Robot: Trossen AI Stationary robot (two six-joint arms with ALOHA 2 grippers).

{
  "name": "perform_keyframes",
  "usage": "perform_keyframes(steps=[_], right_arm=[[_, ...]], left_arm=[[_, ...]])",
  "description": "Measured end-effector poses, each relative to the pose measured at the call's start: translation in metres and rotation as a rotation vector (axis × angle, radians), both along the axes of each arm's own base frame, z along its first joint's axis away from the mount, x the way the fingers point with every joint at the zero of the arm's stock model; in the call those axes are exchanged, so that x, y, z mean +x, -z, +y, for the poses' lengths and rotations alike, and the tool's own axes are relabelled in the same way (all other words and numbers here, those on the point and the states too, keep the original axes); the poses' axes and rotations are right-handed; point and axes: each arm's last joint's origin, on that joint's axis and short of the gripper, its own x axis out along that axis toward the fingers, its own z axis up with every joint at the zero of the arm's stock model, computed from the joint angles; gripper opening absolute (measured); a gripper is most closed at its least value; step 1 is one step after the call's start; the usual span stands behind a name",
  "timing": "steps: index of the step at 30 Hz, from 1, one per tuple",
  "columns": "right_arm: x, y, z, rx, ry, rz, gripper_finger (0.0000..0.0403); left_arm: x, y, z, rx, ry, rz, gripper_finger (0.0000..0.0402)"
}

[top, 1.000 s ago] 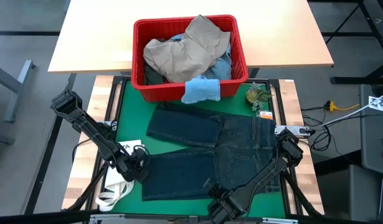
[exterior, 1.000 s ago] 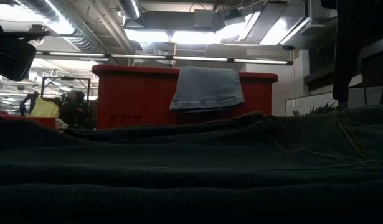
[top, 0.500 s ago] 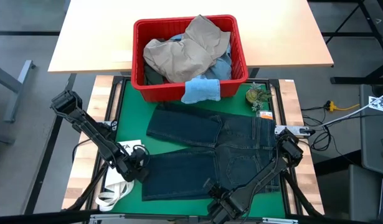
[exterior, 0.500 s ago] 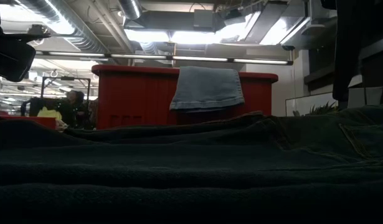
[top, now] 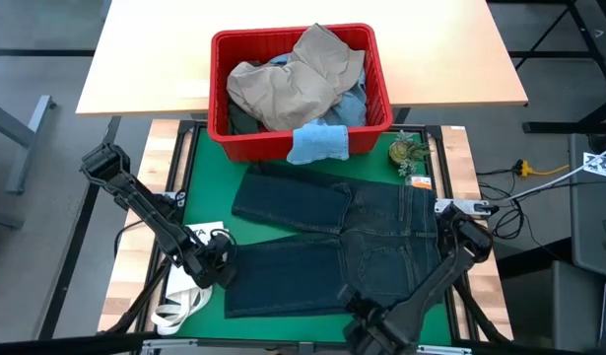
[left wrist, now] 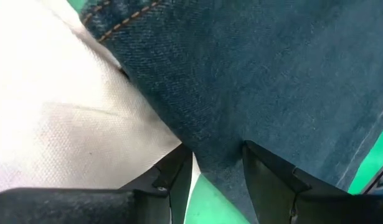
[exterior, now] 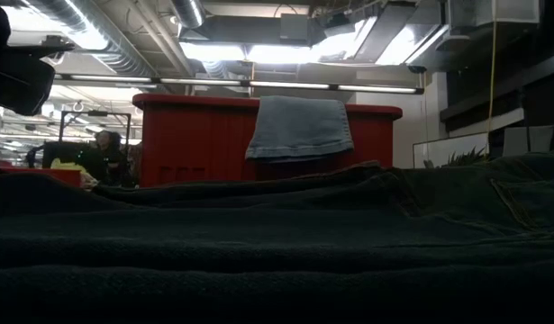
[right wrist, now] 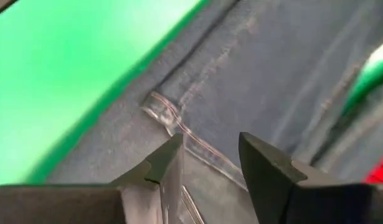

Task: Fold Laundry from Bin
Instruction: Fold the dark blue pants

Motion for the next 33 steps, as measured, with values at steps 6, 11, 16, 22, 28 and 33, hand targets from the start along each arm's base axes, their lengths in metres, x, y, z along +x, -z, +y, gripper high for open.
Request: perform_keyframes(steps=[6, 11, 16, 22, 28, 33], right_arm=[[-0.014, -0.005, 0.007, -0.062, 0.02, -0.024, 0.0154], [-0.02, -0.005, 0.011, -0.076, 0.014, -0.012, 0.0154], [-0.024, -0.006, 0.007, -0.104, 0.017, 0.033, 0.0154], [-0.027, -0.011, 0.001, -0.131, 0.019, 0.059, 0.0154], [-0.031, -0.015, -0.003, -0.145, 0.017, 0.1, 0.0154], [-0.033, -0.015, -0.004, -0.138, 0.018, 0.133, 0.0154]], left_arm=[[0.002, 0.011, -0.003, -0.013, -0.013, 0.049, 0.0135], [0.004, 0.014, -0.007, -0.052, -0.025, 0.073, 0.0105], [0.002, 0.01, -0.006, -0.074, -0.005, 0.071, 0.0018], [0.0, -0.001, -0.004, -0.122, 0.01, 0.052, 0.0005], [-0.006, -0.02, 0.001, -0.174, 0.005, -0.008, 0.0003], [-0.015, -0.036, 0.01, -0.22, -0.028, -0.023, 0.0002]])
